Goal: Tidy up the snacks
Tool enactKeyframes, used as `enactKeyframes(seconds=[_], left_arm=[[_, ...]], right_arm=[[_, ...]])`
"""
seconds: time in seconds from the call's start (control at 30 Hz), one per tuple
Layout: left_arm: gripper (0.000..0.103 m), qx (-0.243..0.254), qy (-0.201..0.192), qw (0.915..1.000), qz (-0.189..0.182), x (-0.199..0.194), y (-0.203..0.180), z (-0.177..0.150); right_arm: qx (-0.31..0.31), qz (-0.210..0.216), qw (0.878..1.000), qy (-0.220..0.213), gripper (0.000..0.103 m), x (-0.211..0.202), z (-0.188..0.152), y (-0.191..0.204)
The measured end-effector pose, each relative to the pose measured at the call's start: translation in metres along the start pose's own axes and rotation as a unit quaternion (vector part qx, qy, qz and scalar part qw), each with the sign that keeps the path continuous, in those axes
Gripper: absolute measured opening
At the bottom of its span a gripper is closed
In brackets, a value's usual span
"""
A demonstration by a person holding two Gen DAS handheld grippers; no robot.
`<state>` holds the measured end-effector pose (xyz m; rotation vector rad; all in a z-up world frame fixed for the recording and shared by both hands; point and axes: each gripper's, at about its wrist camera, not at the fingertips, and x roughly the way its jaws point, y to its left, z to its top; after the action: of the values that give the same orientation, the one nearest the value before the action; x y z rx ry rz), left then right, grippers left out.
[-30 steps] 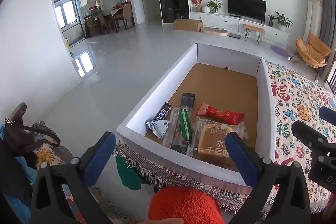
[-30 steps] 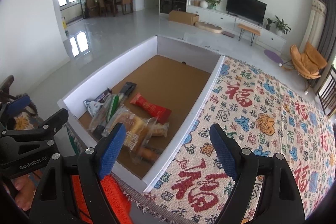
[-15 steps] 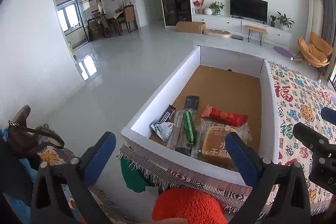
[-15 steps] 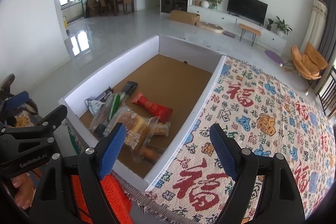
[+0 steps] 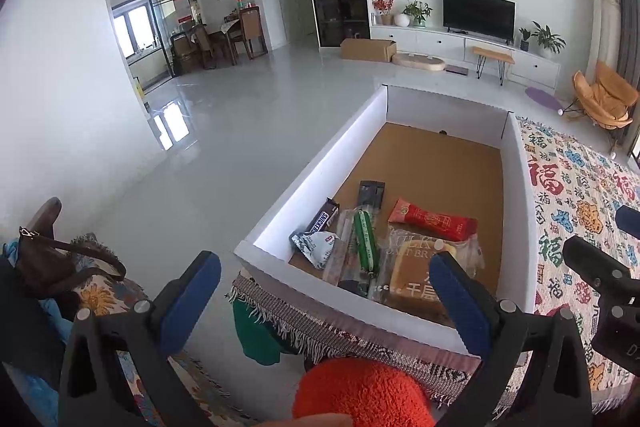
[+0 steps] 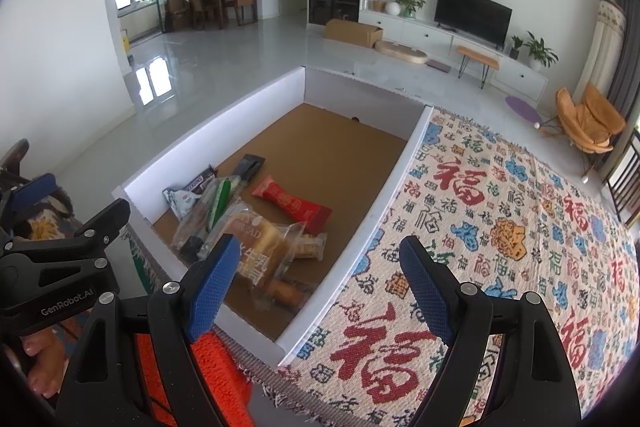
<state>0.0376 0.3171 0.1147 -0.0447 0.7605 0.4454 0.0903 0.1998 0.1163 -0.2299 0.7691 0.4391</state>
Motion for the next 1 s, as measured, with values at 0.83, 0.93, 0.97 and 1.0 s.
enactKeyframes(seconds=[0.83, 0.93, 0.97, 1.0], left_arm=[[0.103, 0.004, -0.007, 0.9998, 0.020, -0.0010, 0.0020, 0.0014], [0.103, 0.006, -0.005, 0.9998, 0.020, 0.0000, 0.0003, 0.0009], [0.103, 0.006, -0.005, 0.9998, 0.019, 0.0008, -0.0004, 0.0010], [0.103, 0.007, -0.005, 0.9998, 0.019, 0.0010, -0.0006, 0.0009]], right_arm=[[-0.004, 0.001, 1.000, 0.000, 0.085, -0.0014, 0.0008, 0.0023], [-0.004, 0.001, 1.000, 0.000, 0.085, -0.0014, 0.0007, 0.0025], [-0.004, 0.001, 1.000, 0.000, 0.085, -0.0014, 0.0007, 0.0024], [-0.003, 0.001, 1.000, 0.000, 0.085, -0.0013, 0.0007, 0.0025]])
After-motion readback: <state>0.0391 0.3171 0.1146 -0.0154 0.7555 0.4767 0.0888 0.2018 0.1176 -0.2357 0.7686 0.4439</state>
